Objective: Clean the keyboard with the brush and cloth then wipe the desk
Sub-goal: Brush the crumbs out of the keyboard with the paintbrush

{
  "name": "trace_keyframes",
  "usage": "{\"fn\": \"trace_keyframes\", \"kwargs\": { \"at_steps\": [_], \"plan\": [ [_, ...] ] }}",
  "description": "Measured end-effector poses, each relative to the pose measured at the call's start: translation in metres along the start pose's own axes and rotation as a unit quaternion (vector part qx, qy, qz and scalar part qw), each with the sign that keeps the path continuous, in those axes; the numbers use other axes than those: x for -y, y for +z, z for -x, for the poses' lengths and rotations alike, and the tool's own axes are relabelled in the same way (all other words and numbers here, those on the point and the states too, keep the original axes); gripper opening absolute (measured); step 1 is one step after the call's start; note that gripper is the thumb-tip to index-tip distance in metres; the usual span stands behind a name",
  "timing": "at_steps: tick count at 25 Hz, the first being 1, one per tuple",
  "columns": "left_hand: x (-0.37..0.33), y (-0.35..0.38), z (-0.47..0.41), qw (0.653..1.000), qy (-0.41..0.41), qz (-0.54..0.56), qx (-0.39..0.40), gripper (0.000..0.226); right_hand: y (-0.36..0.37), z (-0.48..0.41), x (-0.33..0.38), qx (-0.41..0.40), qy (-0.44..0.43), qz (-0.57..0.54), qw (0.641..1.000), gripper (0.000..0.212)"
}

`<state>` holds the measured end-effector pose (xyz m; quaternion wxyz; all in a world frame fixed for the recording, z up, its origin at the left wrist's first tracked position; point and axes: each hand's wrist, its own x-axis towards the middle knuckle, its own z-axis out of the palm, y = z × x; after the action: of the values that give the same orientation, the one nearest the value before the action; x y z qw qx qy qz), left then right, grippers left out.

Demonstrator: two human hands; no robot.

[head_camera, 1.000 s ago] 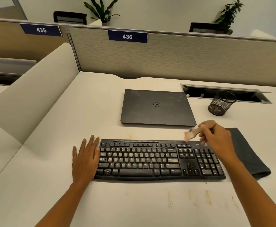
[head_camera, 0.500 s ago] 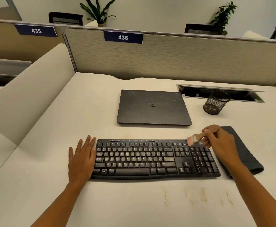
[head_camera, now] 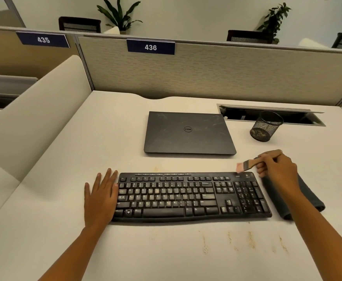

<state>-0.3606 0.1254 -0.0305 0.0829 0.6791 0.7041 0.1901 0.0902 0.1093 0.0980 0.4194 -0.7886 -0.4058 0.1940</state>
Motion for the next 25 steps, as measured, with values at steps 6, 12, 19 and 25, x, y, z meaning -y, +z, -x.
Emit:
{"fn": "trace_keyframes", "kwargs": {
  "at_steps": [6,12,19,25],
  "plan": [
    [0.000,0.001,0.000,1.000,0.001,-0.001,0.000,0.069,-0.019,0.001,-0.013,-0.049,0.064,0.012,0.997,0.025],
    [0.001,0.000,0.000,1.000,0.000,0.005,0.001,0.065,-0.010,0.012,-0.005,-0.047,0.026,-0.030,0.998,0.029],
    [-0.001,-0.001,0.000,1.000,-0.007,0.013,0.002,0.062,-0.021,0.019,-0.017,-0.094,0.049,-0.012,0.994,0.024],
    [0.000,0.000,0.001,1.000,0.001,0.006,-0.003,0.064,-0.019,0.025,-0.017,-0.099,0.056,-0.006,0.993,0.027]
  ]
}}
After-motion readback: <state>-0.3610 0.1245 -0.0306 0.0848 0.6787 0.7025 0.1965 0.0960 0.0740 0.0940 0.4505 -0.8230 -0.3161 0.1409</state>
